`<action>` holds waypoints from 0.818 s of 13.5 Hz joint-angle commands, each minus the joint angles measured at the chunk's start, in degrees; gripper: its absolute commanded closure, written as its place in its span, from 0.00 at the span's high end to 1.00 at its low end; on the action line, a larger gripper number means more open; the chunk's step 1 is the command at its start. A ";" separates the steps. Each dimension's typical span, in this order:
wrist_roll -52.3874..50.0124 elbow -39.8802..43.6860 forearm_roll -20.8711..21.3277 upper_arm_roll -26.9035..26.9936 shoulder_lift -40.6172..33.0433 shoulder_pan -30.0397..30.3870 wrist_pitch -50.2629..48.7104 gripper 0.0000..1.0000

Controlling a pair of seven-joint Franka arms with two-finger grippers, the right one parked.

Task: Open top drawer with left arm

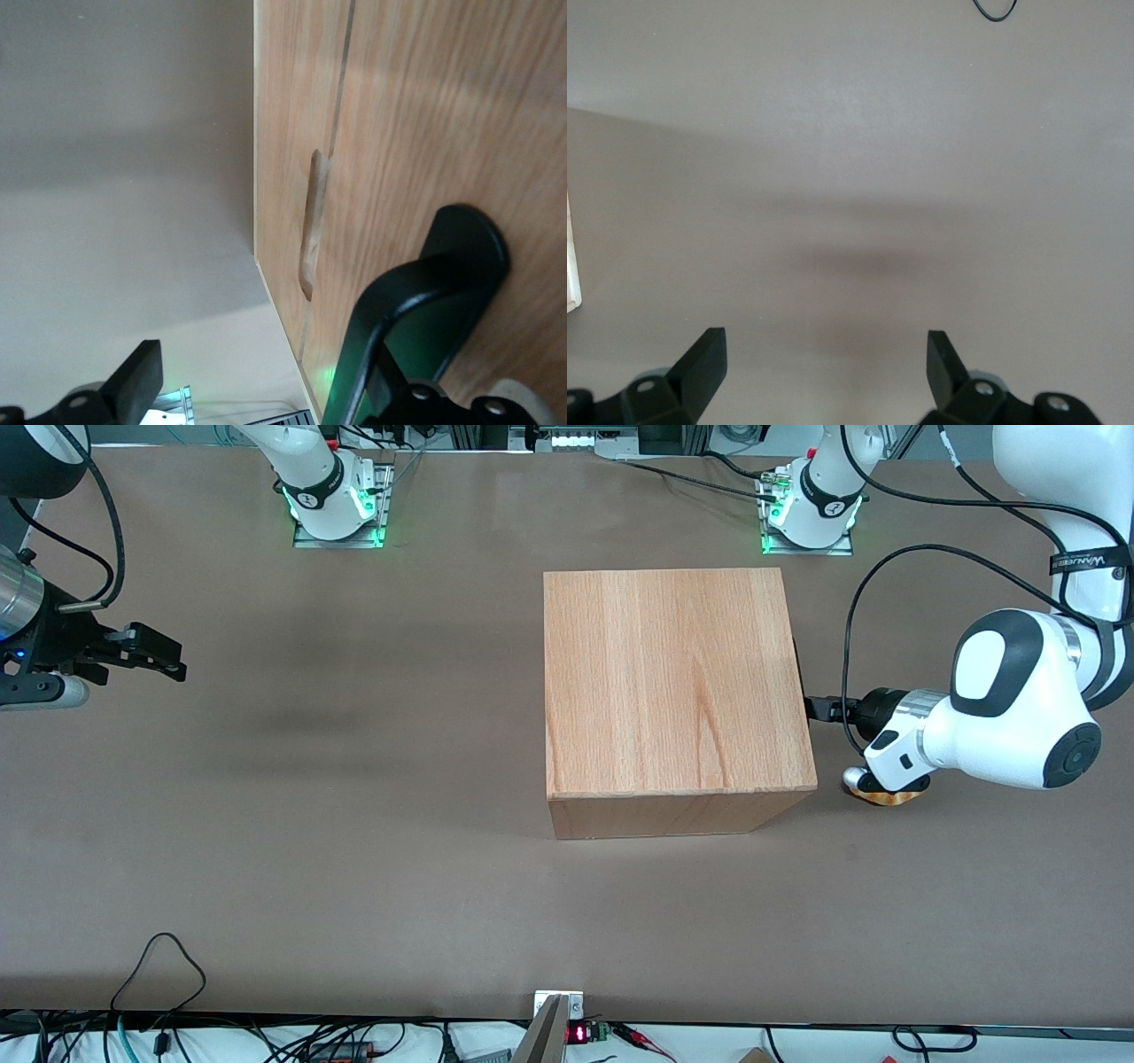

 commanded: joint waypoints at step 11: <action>0.31 0.96 -0.45 0.84 1.99 0.73 0.13 1.00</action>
